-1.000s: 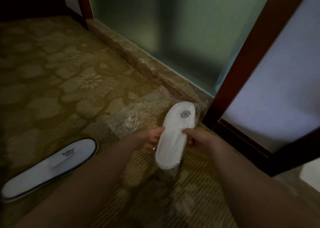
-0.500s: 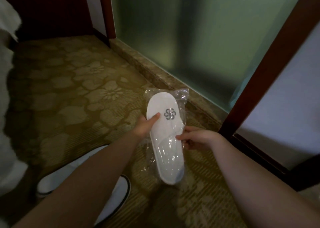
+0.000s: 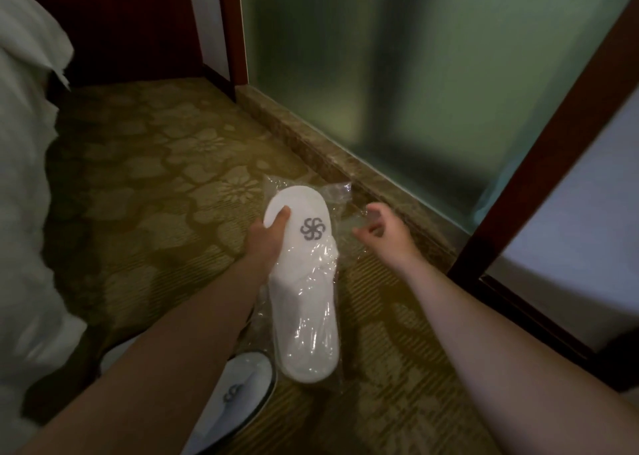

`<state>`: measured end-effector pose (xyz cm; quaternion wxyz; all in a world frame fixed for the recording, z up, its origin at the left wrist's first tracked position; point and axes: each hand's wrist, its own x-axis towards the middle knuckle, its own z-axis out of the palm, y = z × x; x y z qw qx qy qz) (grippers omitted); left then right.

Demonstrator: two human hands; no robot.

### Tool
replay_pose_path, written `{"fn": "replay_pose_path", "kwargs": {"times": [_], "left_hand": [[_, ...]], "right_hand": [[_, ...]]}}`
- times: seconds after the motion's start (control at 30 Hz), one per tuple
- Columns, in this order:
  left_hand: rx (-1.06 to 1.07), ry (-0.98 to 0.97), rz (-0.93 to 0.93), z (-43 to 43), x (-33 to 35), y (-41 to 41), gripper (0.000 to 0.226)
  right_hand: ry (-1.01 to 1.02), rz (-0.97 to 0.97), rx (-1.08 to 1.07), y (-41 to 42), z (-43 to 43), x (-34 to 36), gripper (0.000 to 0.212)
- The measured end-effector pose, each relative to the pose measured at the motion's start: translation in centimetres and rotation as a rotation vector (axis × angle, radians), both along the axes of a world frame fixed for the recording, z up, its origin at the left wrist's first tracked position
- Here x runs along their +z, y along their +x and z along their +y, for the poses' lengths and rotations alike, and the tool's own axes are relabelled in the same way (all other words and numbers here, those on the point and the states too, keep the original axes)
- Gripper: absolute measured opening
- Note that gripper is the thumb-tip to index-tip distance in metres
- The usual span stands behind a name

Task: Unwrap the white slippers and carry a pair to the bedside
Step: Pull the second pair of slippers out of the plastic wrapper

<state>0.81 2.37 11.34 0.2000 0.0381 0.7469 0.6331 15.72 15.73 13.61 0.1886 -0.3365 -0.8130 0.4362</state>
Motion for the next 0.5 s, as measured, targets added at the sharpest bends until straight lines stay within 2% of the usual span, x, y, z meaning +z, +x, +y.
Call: {"fn": "replay_pose_path", "kwargs": {"times": [0.1, 0.2, 0.3, 0.5], "left_hand": [[-0.06, -0.085, 0.055, -0.5, -0.5, -0.7, 0.064], [-0.109, -0.131, 0.118, -1.0, -0.9, -1.2, 0.062], [-0.108, -0.151, 0.141, -1.3, -1.2, -1.6, 0.059], [-0.109, -0.212, 0.153, -1.3, -1.6, -2.1, 0.06]], "right_hand": [[0.345, 0.022, -0.043, 0.2, 0.2, 0.2, 0.046], [0.566, -0.024, 0.018, 0.3, 0.1, 0.1, 0.041], [0.677, -0.066, 0.088, 0.4, -0.1, -0.1, 0.037], [0.757, -0.044, 0.161, 0.5, -0.6, 0.0, 0.027]]}}
